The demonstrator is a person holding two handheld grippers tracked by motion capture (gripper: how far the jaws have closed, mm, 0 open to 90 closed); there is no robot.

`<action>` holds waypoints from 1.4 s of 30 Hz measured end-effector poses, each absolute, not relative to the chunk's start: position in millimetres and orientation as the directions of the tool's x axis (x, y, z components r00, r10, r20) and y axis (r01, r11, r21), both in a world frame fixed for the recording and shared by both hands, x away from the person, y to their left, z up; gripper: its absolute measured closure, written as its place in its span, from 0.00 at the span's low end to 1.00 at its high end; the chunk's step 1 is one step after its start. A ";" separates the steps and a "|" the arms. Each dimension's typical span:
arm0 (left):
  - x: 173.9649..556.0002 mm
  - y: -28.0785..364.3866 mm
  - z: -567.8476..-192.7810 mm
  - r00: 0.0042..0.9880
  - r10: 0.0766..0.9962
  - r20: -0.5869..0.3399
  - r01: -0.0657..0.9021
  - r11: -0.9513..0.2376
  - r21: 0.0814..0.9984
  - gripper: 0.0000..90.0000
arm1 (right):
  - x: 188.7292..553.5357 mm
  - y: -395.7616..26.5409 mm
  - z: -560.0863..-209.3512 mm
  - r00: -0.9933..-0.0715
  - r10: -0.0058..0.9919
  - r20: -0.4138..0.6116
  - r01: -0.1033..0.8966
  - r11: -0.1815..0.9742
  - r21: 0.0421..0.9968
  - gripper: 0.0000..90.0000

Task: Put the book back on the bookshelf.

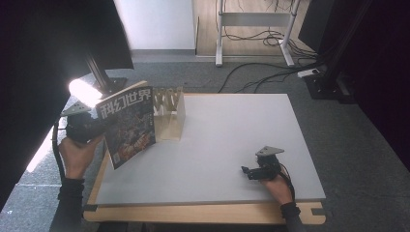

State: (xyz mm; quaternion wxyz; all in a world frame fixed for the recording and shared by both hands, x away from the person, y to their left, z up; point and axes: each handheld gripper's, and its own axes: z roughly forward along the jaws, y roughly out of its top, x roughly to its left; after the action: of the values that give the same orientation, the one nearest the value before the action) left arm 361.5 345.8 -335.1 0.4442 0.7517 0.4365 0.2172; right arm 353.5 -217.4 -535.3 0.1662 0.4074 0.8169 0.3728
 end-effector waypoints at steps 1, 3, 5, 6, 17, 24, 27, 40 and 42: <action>361.5 345.8 -335.1 0.525 0.849 -0.061 0.463 -0.224 0.857 0.92 | 353.5 -217.4 -535.3 -0.613 0.790 0.032 0.542 0.390 0.745 0.12; 368.2 344.7 -335.7 0.510 0.858 -0.069 0.465 -0.208 0.861 0.92 | 353.3 -216.5 -535.5 -0.612 0.790 0.023 0.539 0.396 0.744 0.12; 373.2 342.8 -336.1 0.499 0.864 -0.074 0.465 -0.194 0.864 0.92 | 353.3 -216.4 -535.6 -0.613 0.790 0.021 0.537 0.398 0.744 0.12; 375.9 341.7 -336.3 0.495 0.866 -0.077 0.465 -0.189 0.865 0.92 | 353.3 -216.4 -535.6 -0.613 0.790 0.020 0.537 0.398 0.744 0.12; 405.2 325.4 -343.7 0.451 0.890 -0.065 0.439 -0.158 0.885 0.92 | 353.1 -216.0 -535.6 -0.613 0.790 0.017 0.536 0.400 0.743 0.12; 416.1 314.9 -363.0 0.492 0.865 -0.096 0.414 -0.136 0.900 0.92 | 353.1 -216.0 -535.6 -0.614 0.789 0.017 0.536 0.401 0.743 0.12; 413.5 313.2 -362.1 0.515 0.850 -0.114 0.455 -0.158 0.877 0.91 | 353.1 -216.0 -535.6 -0.613 0.790 0.018 0.537 0.400 0.743 0.12; 411.0 310.3 -365.6 0.556 0.823 -0.115 0.574 -0.281 0.769 0.90 | 353.5 -216.4 -535.7 -0.615 0.788 0.023 0.538 0.398 0.743 0.12; 413.1 307.1 -366.6 0.538 0.838 -0.092 0.563 -0.276 0.779 0.91 | 353.6 -216.6 -535.7 -0.615 0.788 0.025 0.538 0.396 0.744 0.12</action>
State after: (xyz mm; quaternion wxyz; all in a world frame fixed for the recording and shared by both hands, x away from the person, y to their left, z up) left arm 413.1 307.1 -366.6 0.4006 0.7799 0.4492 0.1716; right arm 353.6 -216.6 -535.7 0.1683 0.4050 0.8184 0.3713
